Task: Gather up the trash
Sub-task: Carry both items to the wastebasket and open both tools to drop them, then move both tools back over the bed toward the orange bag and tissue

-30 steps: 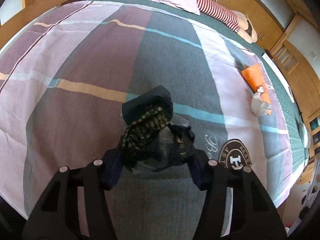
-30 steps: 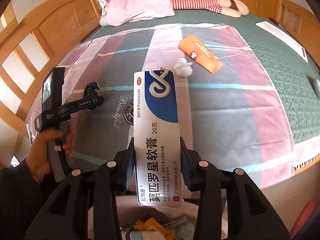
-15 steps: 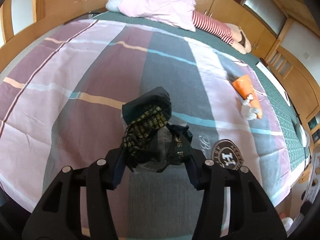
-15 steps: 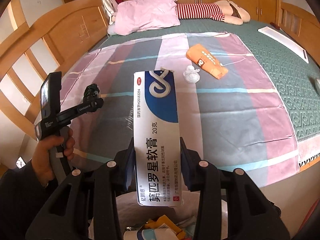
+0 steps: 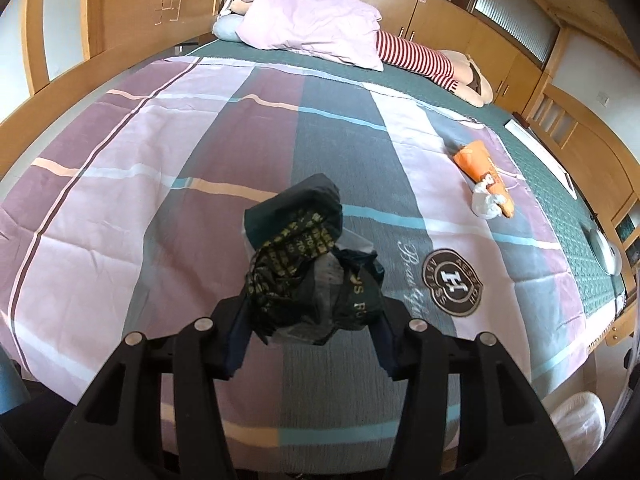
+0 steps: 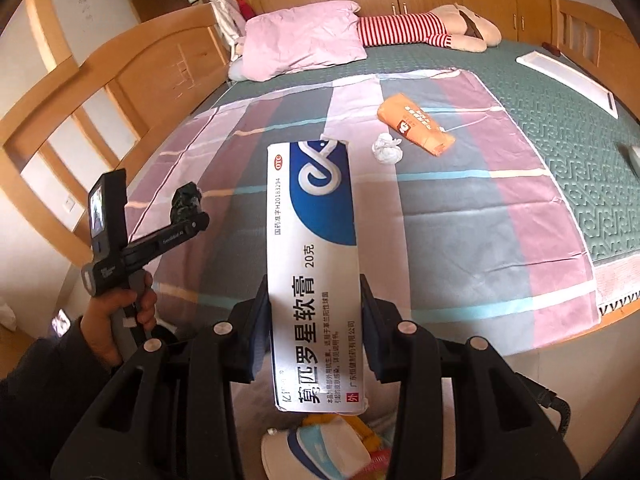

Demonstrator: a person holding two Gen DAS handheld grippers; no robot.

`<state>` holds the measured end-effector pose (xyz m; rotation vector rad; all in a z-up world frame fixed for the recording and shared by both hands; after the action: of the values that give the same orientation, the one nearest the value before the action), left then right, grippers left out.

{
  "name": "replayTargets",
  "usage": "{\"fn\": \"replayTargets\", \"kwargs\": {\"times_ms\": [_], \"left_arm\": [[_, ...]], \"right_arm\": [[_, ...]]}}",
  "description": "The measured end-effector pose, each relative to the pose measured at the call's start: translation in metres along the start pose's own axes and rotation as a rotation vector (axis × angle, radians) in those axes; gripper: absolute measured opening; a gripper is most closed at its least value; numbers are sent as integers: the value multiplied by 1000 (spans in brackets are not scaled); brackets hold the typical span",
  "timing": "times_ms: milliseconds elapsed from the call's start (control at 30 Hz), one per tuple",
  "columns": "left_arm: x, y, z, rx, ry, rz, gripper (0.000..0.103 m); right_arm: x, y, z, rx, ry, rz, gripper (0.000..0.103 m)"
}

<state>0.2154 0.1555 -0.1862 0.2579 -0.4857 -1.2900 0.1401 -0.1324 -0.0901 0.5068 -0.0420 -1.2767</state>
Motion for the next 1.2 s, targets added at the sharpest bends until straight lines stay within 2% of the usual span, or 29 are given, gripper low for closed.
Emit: {"fn": "replayTargets", "kwargs": {"times_ms": [200, 267, 333, 433, 600, 700, 800, 933, 1000, 1133, 1200], "left_arm": [[13, -25, 16, 16, -42, -27, 51], [20, -37, 22, 20, -48, -50, 51], [24, -46, 25, 20, -53, -65, 51], [28, -58, 29, 16, -57, -81, 51], [30, -67, 41, 33, -101, -77, 51], [46, -79, 61, 44, -181, -98, 51], [79, -96, 80, 27, -269, -178, 51], [136, -126, 102, 6, -364, -371, 51], [166, -150, 106, -31, -407, -488, 52], [201, -195, 103, -106, -428, -686, 56], [207, -206, 100, -118, -410, -729, 64]], "right_arm": [[-1, -46, -7, -92, -35, 62, 41], [-1, -65, -15, -156, -26, 70, 46], [2, -78, -19, -195, -37, 67, 56], [11, -82, -1, -126, -6, 12, 69], [36, -65, 48, 57, 99, -125, 71], [52, -58, 72, 162, 121, -193, 75], [65, -56, 86, 224, 141, -248, 75], [77, -54, 96, 261, 138, -290, 77], [81, -57, 99, 266, 130, -298, 77], [87, -60, 97, 258, 137, -319, 78], [89, -61, 93, 252, 135, -322, 79]]}}
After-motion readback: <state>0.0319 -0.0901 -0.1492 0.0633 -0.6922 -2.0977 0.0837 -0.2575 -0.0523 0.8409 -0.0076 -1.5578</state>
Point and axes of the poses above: each gripper's, at about its wrist camera, not at the fingertips, and z roughly against the way its jaws point, x to its right, y to its top, the point moved 8 cm from there along -z, roughly the way its jaws point, and after that the axes turned 13 degrees about -x, right-handed, at the moved point
